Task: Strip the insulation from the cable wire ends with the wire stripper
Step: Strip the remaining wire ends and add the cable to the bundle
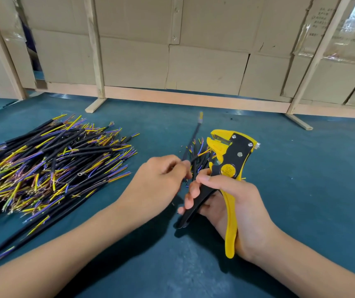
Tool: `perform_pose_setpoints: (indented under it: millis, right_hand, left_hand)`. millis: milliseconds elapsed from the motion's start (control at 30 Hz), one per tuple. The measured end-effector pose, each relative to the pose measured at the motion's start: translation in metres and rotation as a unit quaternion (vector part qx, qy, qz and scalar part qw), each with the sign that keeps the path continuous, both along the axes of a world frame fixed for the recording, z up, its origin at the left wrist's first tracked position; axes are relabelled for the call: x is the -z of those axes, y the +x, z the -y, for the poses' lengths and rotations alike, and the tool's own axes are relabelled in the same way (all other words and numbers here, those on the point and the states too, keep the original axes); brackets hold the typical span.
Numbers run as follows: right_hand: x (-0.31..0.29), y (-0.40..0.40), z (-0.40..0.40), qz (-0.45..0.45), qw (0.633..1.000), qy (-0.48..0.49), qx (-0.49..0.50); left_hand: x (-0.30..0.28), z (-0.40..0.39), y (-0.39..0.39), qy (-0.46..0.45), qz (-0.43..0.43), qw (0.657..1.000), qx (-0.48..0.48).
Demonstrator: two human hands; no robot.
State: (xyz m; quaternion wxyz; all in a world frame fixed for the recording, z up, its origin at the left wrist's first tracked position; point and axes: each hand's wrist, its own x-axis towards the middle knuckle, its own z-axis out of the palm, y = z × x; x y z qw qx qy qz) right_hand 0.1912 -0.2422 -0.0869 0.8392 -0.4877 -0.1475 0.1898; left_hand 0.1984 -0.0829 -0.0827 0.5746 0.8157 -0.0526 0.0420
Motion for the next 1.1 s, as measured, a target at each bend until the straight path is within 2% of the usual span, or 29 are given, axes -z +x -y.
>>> perform_pose_setpoints:
  millis: [133, 233, 400, 567, 800, 867, 933, 967, 1000, 1067, 1100]
  right_hand:
    - [-0.002, -0.002, 0.0, 0.01, 1.0, -0.002, -0.008]
    - [-0.002, -0.003, 0.0, 0.028, 0.999, -0.005, -0.016]
    - [-0.002, -0.009, 0.0, 0.09, 0.996, -0.024, -0.008]
    - [-0.001, -0.008, 0.001, 0.089, 0.996, -0.025, -0.016]
    - [0.001, -0.004, 0.004, 0.092, 0.994, -0.027, 0.054]
    - [0.0, -0.004, 0.005, 0.084, 0.995, -0.021, 0.057]
    - [0.0, -0.004, 0.006, 0.07, 0.996, -0.018, 0.058]
    - [0.0, -0.004, 0.006, 0.065, 0.996, -0.017, 0.061]
    - [0.0, -0.004, 0.007, 0.061, 0.996, -0.017, 0.063]
    - [-0.001, -0.004, 0.007, 0.056, 0.996, -0.016, 0.064]
    - [-0.001, -0.003, 0.007, 0.052, 0.996, -0.016, 0.066]
  left_hand:
    - [-0.01, 0.01, 0.003, 0.023, -0.024, 0.999, 0.027]
    - [-0.008, 0.011, 0.009, 0.137, 0.004, 0.99, -0.018]
    - [-0.022, -0.001, 0.023, 0.238, -0.002, 0.971, -0.036]
    - [-0.013, -0.009, 0.028, 0.355, 0.067, 0.931, -0.053]
    - [-0.003, -0.016, 0.021, 0.312, 0.121, 0.941, -0.04]
    - [-0.008, -0.02, 0.016, 0.361, 0.148, 0.919, -0.052]
    - [-0.018, -0.033, 0.011, 0.44, 0.188, 0.872, -0.102]
    - [-0.023, -0.045, 0.01, 0.486, 0.176, 0.848, -0.119]
    - [-0.028, -0.058, 0.01, 0.535, 0.125, 0.826, -0.124]
    - [-0.036, -0.082, 0.006, 0.602, -0.055, 0.79, -0.103]
    - [-0.039, -0.09, 0.003, 0.601, -0.13, 0.783, -0.09]
